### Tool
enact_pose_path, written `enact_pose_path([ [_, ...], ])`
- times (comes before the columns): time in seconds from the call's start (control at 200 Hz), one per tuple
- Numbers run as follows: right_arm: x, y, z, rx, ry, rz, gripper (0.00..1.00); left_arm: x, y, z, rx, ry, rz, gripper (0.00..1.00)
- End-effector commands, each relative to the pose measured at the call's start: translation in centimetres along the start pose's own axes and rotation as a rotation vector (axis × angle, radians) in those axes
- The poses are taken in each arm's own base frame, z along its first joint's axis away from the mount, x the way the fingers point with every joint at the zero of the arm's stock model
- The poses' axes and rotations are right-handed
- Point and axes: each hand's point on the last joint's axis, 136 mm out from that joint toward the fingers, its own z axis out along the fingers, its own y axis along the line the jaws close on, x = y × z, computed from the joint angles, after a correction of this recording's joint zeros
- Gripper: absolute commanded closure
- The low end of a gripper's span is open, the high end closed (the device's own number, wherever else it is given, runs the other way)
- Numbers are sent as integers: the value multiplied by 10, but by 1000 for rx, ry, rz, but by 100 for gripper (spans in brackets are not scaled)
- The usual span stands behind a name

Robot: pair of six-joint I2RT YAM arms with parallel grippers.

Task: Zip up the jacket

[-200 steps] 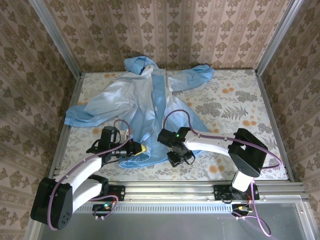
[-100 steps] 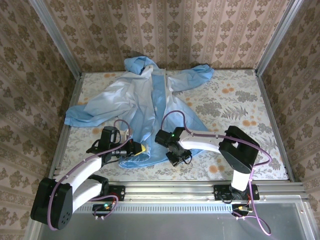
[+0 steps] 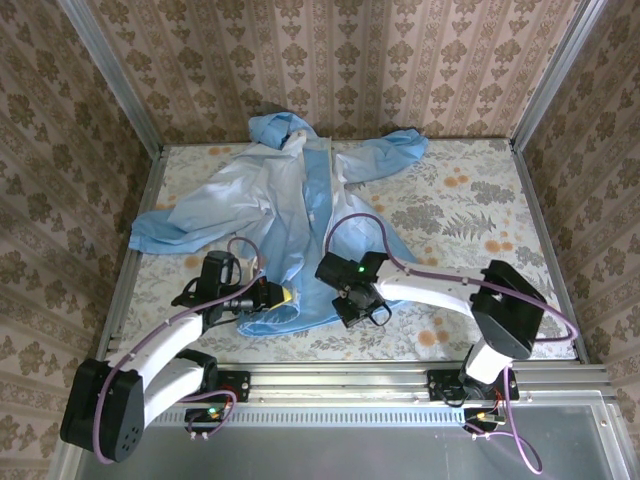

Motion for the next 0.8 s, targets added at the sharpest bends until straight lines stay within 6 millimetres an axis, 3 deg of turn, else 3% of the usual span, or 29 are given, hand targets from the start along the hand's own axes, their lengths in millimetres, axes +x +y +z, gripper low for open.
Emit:
enact_pose_path([
  [0.0, -16, 5, -18, -41, -122, 9, 100, -9, -19, -3, 19, -27, 79, 100],
  [0.17, -42, 11, -44, -85, -303, -27, 100, -22, -40, -3, 66, -68, 164, 100],
  [0.44, -85, 18, -95, -222, -619, -73, 100, -50, -93, -15, 182, -168, 418, 100],
  [0.66, -95, 12, -101, -282, -708, -78, 100, -68, -124, -21, 275, -257, 544, 100],
  [0.76, -97, 9, -100, -258, -692, -78, 100, -70, -135, -21, 298, -283, 582, 100],
  [0.795, -98, 8, -99, -250, -683, -79, 100, -62, -141, -16, 309, -263, 611, 100],
])
